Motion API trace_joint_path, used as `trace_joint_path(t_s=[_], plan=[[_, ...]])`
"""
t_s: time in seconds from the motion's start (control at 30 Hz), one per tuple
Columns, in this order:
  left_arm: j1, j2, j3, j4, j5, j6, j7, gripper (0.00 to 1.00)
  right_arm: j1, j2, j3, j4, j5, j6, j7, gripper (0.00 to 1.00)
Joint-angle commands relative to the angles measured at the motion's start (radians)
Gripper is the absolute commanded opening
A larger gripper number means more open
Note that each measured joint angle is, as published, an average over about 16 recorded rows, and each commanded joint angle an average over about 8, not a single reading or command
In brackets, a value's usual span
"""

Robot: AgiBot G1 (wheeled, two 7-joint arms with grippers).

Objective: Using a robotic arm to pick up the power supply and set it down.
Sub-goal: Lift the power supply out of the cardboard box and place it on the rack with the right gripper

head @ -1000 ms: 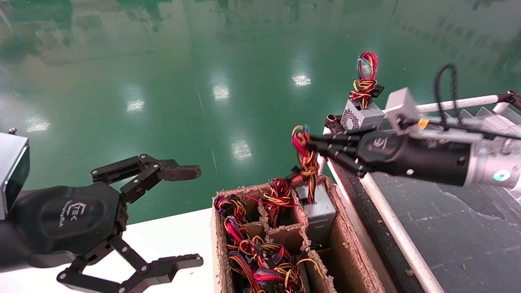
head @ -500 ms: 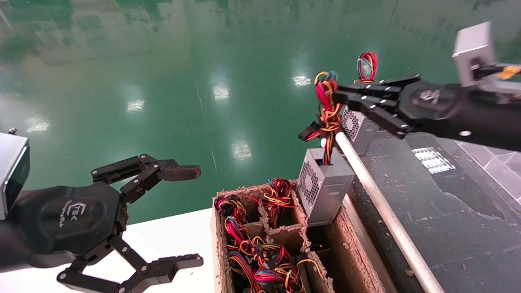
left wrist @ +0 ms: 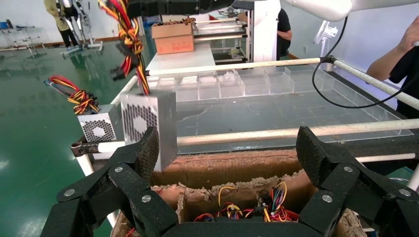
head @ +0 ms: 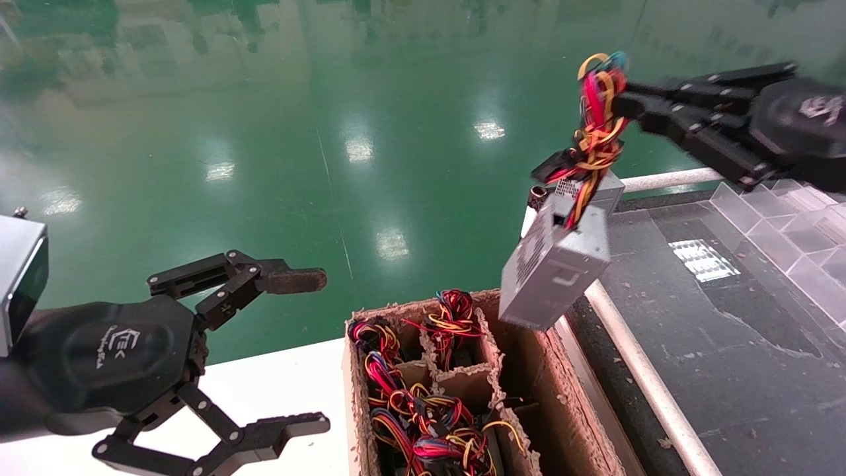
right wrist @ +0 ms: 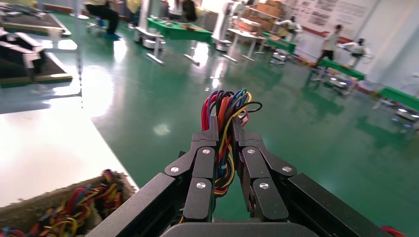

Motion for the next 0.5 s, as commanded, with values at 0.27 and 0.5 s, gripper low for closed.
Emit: trace_joint_path(t_s=[0.27, 0.5], plan=[[0.0, 0.0, 0.0, 0.0, 0.0, 0.0, 0.0, 1.0, -0.037, 0.08, 0.025, 0.039, 0.008, 0.064, 0.004, 0.0], [0.0, 0.0, 0.001, 0.0, 0.0, 0.0, 0.0, 1.0, -0.053, 0.14, 0.041, 0.019, -0.003, 0.115, -0.018, 0.0]])
